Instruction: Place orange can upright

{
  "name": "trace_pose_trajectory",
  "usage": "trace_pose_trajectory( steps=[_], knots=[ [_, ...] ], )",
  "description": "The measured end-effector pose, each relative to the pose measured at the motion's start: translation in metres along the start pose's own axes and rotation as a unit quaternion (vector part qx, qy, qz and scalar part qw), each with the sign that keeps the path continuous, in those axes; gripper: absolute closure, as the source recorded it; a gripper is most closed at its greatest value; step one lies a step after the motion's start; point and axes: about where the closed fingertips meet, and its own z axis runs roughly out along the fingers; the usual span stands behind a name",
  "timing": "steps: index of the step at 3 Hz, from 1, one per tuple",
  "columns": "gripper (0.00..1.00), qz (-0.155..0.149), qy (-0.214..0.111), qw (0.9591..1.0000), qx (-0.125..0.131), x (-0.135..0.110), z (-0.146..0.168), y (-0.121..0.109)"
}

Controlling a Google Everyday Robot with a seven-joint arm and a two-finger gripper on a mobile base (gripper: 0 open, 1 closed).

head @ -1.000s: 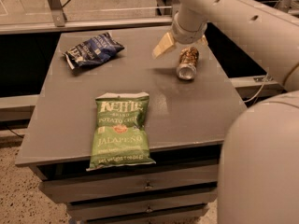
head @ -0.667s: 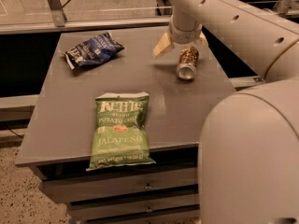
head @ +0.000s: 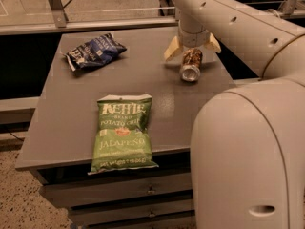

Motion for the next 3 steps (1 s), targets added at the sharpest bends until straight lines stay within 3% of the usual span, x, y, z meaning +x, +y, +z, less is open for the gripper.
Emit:
trace_pose_trajectory(
  steps=[1,2,3],
  knots=[
    [0.16,0.025,0.013,0.9996,-0.008,0.007,0.007,-0.006],
    [0.4,0.039,0.016,0.999,-0.016,0.008,0.007,-0.008],
    [0.71,0.027,-0.012,0.9989,-0.037,-0.002,-0.013,-0.004]
  ],
)
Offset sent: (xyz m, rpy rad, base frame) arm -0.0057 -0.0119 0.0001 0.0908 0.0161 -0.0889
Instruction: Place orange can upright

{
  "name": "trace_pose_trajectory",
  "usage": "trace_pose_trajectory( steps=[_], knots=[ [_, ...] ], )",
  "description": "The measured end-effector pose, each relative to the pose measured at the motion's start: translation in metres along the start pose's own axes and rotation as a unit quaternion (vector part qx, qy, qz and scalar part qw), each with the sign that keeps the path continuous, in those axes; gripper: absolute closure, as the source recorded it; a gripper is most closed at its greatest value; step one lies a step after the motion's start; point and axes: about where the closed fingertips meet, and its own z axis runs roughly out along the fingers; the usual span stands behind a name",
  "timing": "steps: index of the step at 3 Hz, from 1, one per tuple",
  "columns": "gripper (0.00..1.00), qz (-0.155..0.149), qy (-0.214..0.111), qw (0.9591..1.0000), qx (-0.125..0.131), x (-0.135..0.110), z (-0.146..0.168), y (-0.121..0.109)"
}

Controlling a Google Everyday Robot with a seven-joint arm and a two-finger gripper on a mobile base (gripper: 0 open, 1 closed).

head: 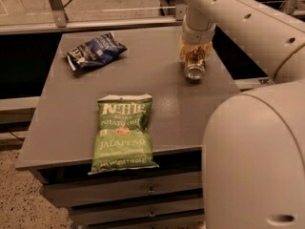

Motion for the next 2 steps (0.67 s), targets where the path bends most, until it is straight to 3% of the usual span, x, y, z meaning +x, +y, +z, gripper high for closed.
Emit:
trace_pose_trajectory(
  steps=[1,2],
  knots=[
    [0.96,-0.047,-0.051,0.997,-0.034,-0.016,-0.025,0.014],
    [1.0,-0.09,-0.115,0.9841,-0.101,-0.03,-0.044,0.026]
  ],
)
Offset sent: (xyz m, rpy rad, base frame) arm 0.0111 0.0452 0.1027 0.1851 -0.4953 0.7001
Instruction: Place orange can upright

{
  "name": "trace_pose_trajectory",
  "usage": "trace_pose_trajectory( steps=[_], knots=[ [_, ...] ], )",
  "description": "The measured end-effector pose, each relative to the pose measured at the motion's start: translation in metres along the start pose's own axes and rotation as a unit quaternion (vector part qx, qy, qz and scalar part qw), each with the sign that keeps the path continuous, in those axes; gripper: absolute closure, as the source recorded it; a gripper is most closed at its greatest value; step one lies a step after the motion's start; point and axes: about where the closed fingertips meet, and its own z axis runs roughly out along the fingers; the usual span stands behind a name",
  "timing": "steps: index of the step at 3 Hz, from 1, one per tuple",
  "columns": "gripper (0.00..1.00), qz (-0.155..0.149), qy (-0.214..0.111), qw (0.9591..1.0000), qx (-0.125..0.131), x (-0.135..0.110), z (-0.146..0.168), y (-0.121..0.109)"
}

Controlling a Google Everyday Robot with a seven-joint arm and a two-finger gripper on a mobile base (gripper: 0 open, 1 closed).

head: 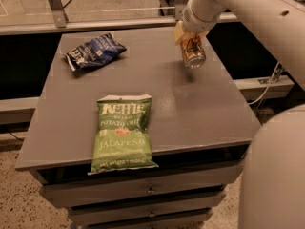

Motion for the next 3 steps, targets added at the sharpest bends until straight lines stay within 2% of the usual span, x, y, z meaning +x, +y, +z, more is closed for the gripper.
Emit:
trace_pose_trajectory(
  steps=[1,2,3],
  knots=[
    [1.0,-0.016,-0.129,0.9828,-0.131,-0.039,-0.021,0.009],
    [1.0,-0.043,-0.196,0.9564,-0.212,-0.053,-0.045,0.019],
    [1.0,-0.091,-0.235,0.9287,-0.272,-0.047,-0.063,0.034]
  ],
)
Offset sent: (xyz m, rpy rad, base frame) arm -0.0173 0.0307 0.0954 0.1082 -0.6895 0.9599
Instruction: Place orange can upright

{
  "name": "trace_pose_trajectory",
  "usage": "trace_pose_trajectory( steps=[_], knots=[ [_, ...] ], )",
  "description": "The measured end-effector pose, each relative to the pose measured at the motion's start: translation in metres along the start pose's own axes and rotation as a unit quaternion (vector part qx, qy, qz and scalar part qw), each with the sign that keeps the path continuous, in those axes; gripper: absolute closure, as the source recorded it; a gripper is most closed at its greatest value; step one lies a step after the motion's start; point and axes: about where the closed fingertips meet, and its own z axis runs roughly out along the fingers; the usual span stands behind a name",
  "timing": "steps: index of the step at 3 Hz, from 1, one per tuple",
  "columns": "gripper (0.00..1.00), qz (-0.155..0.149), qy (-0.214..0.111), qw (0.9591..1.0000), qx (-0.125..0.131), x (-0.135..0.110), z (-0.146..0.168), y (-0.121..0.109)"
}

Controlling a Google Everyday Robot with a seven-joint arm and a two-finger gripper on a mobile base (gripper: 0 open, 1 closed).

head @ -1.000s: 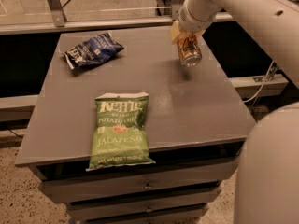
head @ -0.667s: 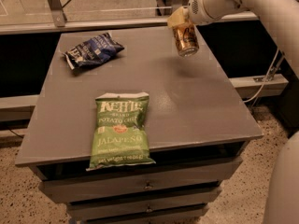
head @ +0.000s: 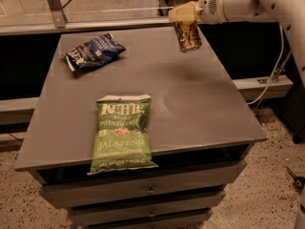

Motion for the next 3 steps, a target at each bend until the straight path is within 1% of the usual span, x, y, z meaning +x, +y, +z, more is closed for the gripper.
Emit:
trace_pose_trajectory(
  steps=[1,2,3],
  knots=[
    [1.0,-0.069,-0.04,0.9934,-0.082,0.022,-0.008,0.03],
    [1.0,-0.131,-0.072,0.981,-0.124,0.037,-0.012,0.049],
    [1.0,-0.199,-0.105,0.9617,-0.157,0.052,-0.017,0.063]
  ],
)
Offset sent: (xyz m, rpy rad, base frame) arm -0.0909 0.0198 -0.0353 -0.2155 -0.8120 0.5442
